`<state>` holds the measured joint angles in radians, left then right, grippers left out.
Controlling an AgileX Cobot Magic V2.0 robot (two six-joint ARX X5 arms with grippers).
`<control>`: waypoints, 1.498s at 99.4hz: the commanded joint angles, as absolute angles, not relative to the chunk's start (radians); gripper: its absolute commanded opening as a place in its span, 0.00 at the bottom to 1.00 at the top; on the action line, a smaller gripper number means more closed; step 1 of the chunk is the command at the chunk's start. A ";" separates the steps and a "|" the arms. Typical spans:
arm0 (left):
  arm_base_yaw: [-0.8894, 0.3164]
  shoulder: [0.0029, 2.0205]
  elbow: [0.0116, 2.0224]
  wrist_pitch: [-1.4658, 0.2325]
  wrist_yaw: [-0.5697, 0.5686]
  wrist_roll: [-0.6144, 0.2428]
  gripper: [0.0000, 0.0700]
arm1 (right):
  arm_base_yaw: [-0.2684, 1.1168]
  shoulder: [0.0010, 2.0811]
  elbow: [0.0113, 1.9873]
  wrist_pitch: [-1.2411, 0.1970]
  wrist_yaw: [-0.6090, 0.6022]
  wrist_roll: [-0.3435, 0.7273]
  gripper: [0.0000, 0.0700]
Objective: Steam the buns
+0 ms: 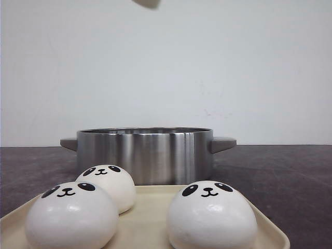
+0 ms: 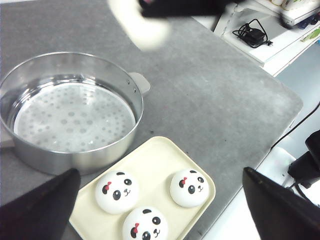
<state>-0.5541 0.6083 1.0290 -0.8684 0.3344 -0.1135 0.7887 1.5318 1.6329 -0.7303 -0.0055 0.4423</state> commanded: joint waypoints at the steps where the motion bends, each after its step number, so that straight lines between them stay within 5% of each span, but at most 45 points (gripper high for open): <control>1: -0.560 0.614 1.042 -0.847 0.329 -0.097 0.89 | 0.757 1.617 1.691 -0.753 -0.025 0.406 0.00; 42: -0.559 0.614 1.042 -0.863 0.329 -0.098 0.90 | 0.624 2.030 1.826 -0.869 -0.025 0.375 0.00; 93: -0.559 0.614 1.042 -0.922 0.306 -0.097 0.90 | 0.604 2.167 1.826 -0.786 0.000 0.385 0.00; 125: -0.559 0.614 1.042 -0.929 0.307 -0.098 0.90 | 0.604 2.172 1.826 -0.778 0.028 0.416 0.69; 134: -0.559 0.614 1.042 -0.932 0.307 -0.098 0.90 | 0.604 2.171 1.827 -0.778 0.027 0.415 0.77; 149: -0.559 0.614 1.042 -0.959 0.307 -0.099 0.90 | 0.604 2.169 1.884 -0.830 0.023 0.414 0.78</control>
